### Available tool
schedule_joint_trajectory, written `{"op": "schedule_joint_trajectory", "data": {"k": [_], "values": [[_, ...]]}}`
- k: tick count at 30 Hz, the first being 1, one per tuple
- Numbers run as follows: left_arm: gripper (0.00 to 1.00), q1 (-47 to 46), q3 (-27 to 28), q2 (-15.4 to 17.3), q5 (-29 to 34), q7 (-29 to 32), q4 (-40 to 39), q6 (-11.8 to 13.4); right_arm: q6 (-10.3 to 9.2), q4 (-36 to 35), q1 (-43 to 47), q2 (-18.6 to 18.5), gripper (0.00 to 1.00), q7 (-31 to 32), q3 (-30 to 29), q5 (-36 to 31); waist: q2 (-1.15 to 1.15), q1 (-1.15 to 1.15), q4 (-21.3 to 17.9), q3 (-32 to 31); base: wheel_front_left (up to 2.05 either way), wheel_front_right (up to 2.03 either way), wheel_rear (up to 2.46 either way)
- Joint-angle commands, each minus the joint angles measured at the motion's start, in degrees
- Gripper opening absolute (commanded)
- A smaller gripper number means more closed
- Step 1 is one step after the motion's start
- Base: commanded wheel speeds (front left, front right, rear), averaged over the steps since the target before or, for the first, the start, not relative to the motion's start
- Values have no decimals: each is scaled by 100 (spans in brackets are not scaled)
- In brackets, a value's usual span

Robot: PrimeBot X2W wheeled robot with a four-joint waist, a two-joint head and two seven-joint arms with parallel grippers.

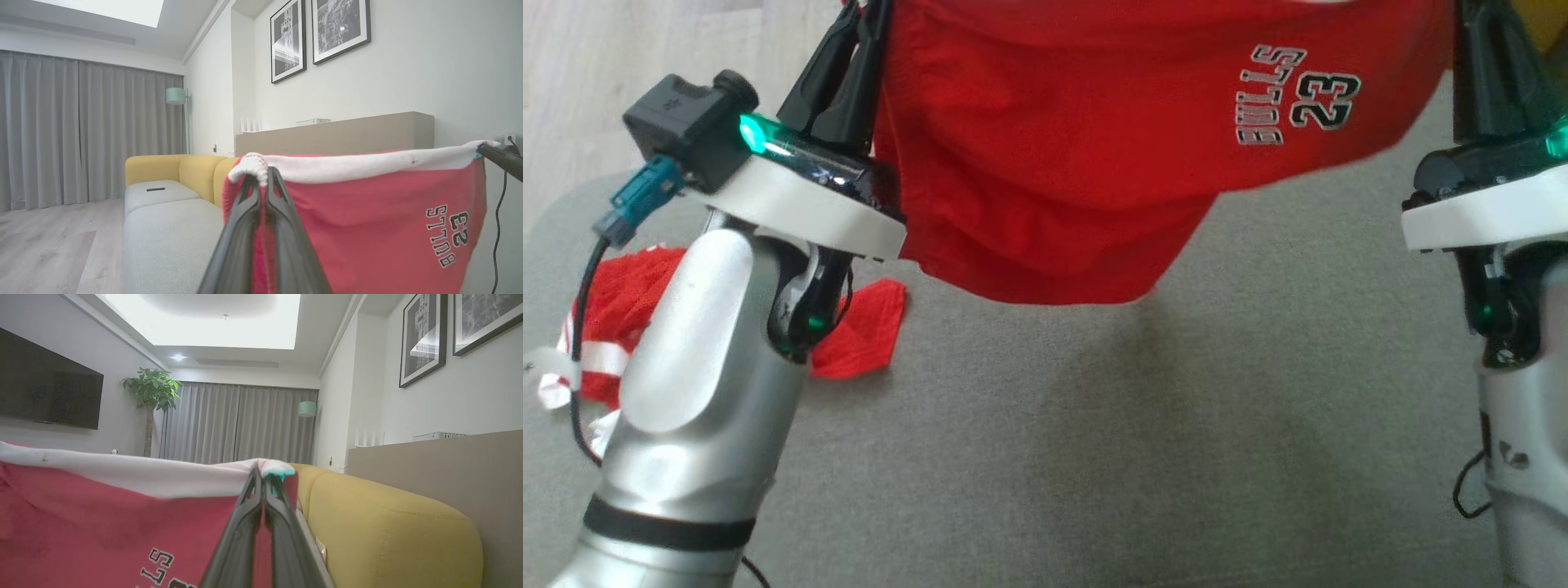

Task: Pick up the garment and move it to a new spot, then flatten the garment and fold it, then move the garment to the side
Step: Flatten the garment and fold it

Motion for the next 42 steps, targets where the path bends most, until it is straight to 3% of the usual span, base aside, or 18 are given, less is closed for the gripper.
{"op": "schedule_joint_trajectory", "data": {"k": [1, 7, 12, 17, 22, 29, 33, 42], "values": [[0, -181, 267, 213, -54, 65, -277, 40, -5, -278, -72, 80, 0, 145, 46, 15, 0, 0, 56, -14, 0, 0, 0], [0, -32, 233, 419, -119, 452, -611, 54, -5, -593, 86, 127, 0, 577, -48, -16, 0, 0, 102, 268, 0, 0, 0], [0, -386, 119, 579, -227, 811, -579, 2, -5, -391, -401, -8, 0, 753, -76, -32, 0, 0, 46, 875, 0, 0, 0], [0, -1789, -84, 862, -273, 992, 55, -55, -5, 847, -2006, -149, 0, 708, -146, 59, 0, 0, -137, 1965, 0, 0, 0], [0, -3353, -388, 1067, -304, 719, 942, -64, -5, 2271, -3831, -268, 0, 87, 12, -199, 0, 0, -296, 2681, 0, 0, 0], [0, -4785, -456, 805, -368, -9, 2128, -66, -5, 3872, -5394, -321, 0, -1267, -342, -928, 0, 0, -294, 3023, 0, 0, 0], [0, -4738, -628, 648, -479, -83, 2365, -66, -5, 4339, -5382, -185, 0, -1452, -539, -1018, 0, 0, -270, 3027, 0, 0, 0], [0, -2923, -1032, 367, -766, -97, 2138, -66, -5, 5649, -4090, 22, 0, -1520, 309, -840, 0, 0, -202, 2757, 0, 0, 0]]}}
